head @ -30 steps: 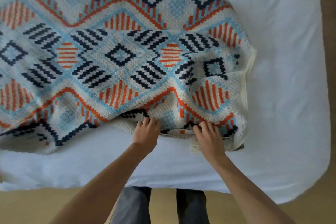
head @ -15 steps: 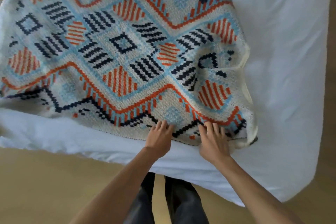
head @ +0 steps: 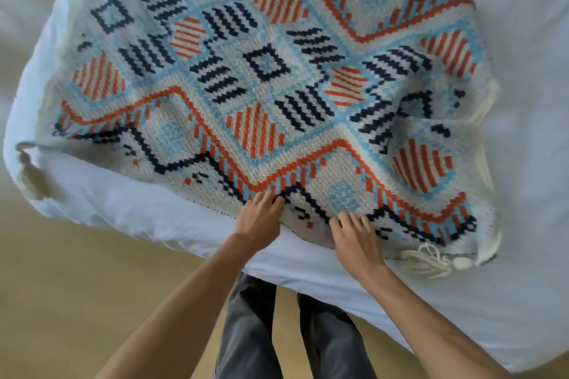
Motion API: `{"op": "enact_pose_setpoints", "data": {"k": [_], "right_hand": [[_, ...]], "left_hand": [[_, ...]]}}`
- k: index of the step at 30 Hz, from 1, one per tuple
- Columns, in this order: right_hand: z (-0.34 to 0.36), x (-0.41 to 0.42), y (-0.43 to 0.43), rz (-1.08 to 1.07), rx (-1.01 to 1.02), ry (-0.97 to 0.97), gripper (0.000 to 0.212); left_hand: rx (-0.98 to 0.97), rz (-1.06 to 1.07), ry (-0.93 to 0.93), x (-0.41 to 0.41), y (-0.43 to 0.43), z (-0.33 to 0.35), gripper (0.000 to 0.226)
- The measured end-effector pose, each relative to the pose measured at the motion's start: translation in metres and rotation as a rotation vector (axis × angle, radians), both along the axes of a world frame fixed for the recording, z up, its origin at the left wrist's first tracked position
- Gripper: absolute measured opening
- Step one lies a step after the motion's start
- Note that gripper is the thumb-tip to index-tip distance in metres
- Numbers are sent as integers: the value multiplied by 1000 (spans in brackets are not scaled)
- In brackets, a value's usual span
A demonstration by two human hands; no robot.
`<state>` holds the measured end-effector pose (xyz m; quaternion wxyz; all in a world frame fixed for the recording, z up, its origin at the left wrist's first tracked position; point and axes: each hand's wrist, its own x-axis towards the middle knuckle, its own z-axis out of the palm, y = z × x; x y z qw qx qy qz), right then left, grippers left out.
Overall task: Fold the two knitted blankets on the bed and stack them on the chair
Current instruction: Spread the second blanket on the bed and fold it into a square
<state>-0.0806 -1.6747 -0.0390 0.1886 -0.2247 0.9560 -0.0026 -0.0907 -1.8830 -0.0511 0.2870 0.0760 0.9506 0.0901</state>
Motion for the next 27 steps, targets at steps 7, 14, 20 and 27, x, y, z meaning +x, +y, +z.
{"op": "enact_pose_setpoints", "data": {"k": [7,14,20,27], "right_hand": [[12,-11,-116,32,-119,-128,38],[-1,-30,-250,36,-87,-105,55],[-21,-49,-288,31,-172,-35,16],[-13,-38,-289,36,-248,-223,17]], "left_hand": [[-63,-149,71,-9,-70,2,43],[-345,-148,165,-34,-236,10,60],[-435,-79,157,-58,-341,3,41],[-270,-132,30,-37,-372,-2,51]]}}
